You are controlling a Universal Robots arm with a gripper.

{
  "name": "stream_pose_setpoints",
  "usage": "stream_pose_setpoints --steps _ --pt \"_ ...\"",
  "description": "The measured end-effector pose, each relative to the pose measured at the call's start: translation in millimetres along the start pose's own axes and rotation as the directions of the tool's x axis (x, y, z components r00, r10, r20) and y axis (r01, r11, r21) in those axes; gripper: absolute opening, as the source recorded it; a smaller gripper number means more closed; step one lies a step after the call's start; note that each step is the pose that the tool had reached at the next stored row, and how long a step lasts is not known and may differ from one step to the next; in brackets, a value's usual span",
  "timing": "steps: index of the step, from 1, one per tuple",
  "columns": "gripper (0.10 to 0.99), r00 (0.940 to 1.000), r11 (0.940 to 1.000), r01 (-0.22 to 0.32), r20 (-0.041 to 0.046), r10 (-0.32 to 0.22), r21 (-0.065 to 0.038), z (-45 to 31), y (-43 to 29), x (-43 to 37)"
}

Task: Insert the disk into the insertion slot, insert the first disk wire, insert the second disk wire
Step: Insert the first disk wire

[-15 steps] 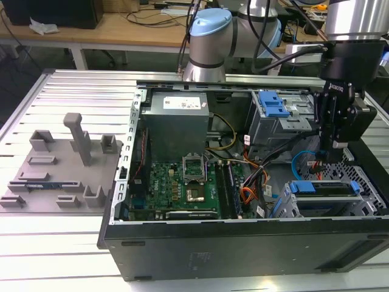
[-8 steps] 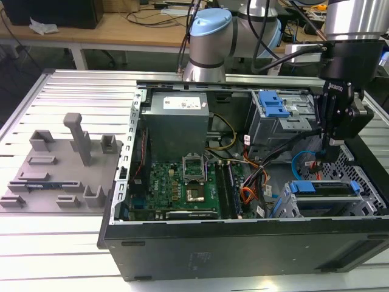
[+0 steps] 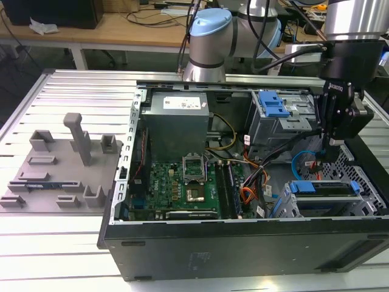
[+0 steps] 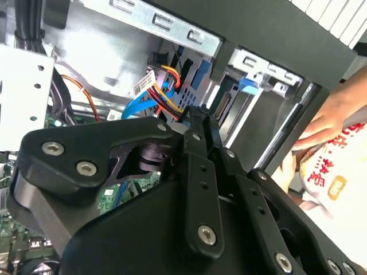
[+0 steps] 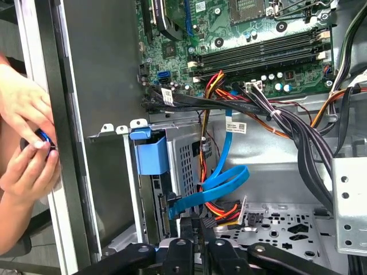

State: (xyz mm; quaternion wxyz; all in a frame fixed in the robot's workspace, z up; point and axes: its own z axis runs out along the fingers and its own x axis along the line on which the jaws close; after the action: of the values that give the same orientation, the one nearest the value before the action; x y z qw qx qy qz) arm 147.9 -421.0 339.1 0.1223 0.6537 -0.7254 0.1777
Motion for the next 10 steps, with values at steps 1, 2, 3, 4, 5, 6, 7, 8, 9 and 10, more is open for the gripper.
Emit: stream_pose_setpoints --steps 1,2,3,4,5,6,7,8,9,10 --pt "0.165 1.0 1.0 0.004 -0.0009 -0.004 -0.009 0.1 -3.2 -0.3" --pt "0.165 0.9999 0.9997 0.01 -0.0021 -0.01 -0.021 0.2 -6.8 -0.6" --pt "0.165 0.9999 0.9995 0.013 -0.0025 -0.013 -0.028 0.3 -8.6 -0.9" --pt "0.165 0.9999 0.9993 0.014 0.0031 -0.014 -0.033 0.4 -9.6 -0.8" --pt "0.165 0.9998 0.9993 0.014 0.0173 -0.013 -0.036 0.8 -9.7 0.0" --pt "0.165 0.9996 0.9992 0.014 0.0236 -0.013 -0.037 1.1 -9.8 1.1" --pt "0.165 0.9995 0.9991 0.014 0.0296 -0.013 -0.039 1.5 -9.9 2.5" --pt "0.165 0.9993 0.9991 0.015 0.0336 -0.013 -0.04 1.5 -10.2 4.2" --pt "0.165 0.9992 0.999 0.015 0.0366 -0.014 -0.041 1.3 -10.4 6.2" --pt "0.165 0.9991 0.999 0.015 0.0389 -0.014 -0.042 1.2 -10.7 8.1"
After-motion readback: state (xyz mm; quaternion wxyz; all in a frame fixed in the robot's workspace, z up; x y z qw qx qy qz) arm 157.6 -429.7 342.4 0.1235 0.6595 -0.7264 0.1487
